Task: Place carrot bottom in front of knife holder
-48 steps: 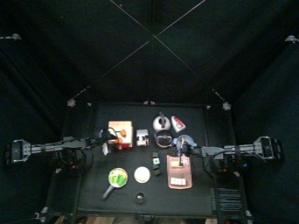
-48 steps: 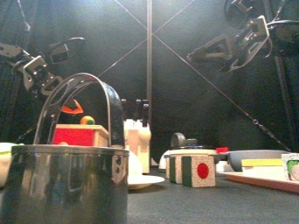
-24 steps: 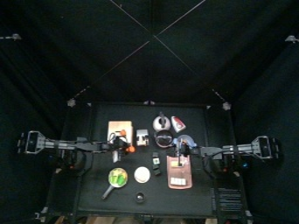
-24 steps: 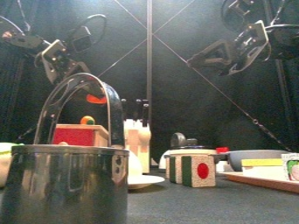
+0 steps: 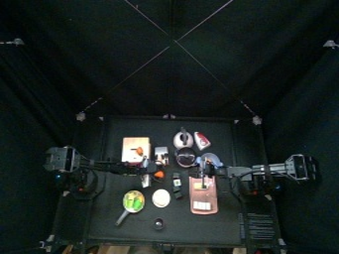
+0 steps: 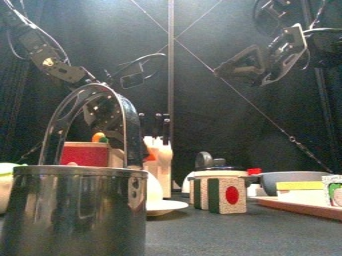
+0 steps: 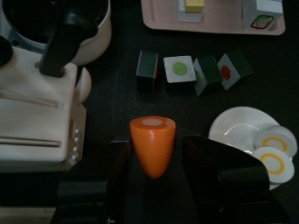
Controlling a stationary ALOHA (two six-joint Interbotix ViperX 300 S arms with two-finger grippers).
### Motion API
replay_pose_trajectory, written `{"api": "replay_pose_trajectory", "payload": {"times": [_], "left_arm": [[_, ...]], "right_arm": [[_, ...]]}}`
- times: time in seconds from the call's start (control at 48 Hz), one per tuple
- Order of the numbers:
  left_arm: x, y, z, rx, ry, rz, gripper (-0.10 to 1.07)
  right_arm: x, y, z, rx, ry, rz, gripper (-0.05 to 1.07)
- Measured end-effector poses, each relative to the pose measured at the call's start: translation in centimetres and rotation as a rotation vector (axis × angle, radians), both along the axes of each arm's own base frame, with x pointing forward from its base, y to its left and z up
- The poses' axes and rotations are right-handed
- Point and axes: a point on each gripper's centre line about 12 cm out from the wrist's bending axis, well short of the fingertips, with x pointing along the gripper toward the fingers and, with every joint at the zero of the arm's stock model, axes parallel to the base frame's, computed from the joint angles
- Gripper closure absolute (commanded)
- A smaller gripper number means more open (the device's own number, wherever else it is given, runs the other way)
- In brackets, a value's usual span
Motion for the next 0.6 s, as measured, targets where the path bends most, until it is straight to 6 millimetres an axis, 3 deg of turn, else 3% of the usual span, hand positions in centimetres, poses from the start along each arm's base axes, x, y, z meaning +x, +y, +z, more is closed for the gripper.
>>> {"api": "replay_pose_trajectory", "payload": {"times": [0.271,0.604], "left_arm": [[1.0,-0.2,-1.3,-0.001,0.032,-0.009,0.17],[1.9,-0.2,-2.3,-0.003,0.060,-0.009,0.01]], "right_arm": [[0.0,0.0,0.0,0.000,0.000,0.000,0.75],[0.0,0.0,0.0,0.000,0.000,0.000,0.75]]}}
